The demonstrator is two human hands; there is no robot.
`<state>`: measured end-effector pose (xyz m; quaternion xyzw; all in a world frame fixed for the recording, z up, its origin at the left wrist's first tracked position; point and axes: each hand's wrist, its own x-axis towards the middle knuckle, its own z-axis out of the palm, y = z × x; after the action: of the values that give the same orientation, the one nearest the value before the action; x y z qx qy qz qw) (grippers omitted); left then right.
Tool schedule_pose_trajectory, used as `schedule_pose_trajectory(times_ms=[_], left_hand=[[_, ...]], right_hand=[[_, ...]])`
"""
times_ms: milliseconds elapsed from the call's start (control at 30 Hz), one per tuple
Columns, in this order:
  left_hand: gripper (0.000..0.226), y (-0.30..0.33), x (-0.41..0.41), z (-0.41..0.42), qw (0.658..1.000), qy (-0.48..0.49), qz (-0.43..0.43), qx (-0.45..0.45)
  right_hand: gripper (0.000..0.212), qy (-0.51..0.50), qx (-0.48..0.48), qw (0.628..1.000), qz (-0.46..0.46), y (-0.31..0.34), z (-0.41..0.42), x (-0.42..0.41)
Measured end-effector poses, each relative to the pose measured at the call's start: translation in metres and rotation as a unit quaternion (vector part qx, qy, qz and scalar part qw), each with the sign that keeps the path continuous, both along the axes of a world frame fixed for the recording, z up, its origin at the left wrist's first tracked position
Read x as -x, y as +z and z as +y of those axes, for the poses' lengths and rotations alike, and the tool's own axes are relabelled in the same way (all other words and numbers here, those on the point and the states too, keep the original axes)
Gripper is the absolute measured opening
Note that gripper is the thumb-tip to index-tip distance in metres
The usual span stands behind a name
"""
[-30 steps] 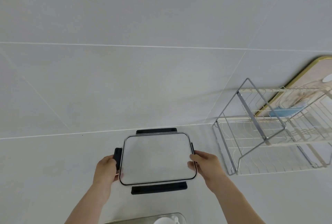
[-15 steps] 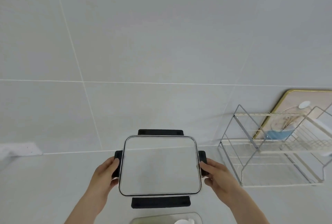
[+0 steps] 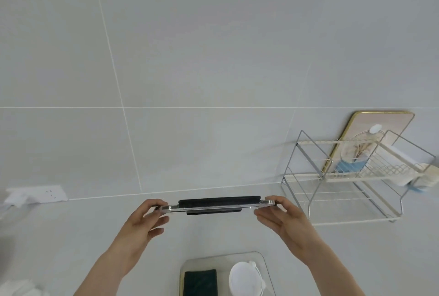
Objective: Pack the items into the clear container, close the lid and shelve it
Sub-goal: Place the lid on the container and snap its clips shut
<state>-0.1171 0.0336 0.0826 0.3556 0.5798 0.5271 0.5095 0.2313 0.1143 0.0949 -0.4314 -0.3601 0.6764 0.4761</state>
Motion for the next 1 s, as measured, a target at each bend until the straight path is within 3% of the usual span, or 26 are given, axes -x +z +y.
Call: schedule_pose_trajectory(times_ms=[233, 367, 467, 600, 1000], left_hand=[[0.031, -0.008, -0.027, -0.026, 0.987, 0.092, -0.128, -0.009], [0.032, -0.018, -0.049, -0.041, 0.974, 0.129, -0.17, 0.073], [0.022, -0.036, -0.064, -0.053, 0.978, 0.138, -0.109, 0.109], [0.033, -0.063, -0.079, -0.067, 0.98, 0.134, -0.001, 0.148], [0.034, -0.1, -0.087, -0.088, 0.955, 0.139, 0.181, 0.19]], right_hand=[[0.028, -0.052, 0.092, 0.99, 0.089, -0.012, -0.017, -0.016], [0.017, -0.051, 0.103, 0.993, -0.034, -0.023, -0.028, -0.026], [0.022, -0.032, 0.094, 0.986, -0.137, -0.041, -0.036, -0.034], [0.026, -0.018, 0.091, 0.965, -0.244, -0.069, -0.044, -0.036], [0.037, 0.001, 0.067, 0.893, -0.445, -0.105, -0.079, -0.025]])
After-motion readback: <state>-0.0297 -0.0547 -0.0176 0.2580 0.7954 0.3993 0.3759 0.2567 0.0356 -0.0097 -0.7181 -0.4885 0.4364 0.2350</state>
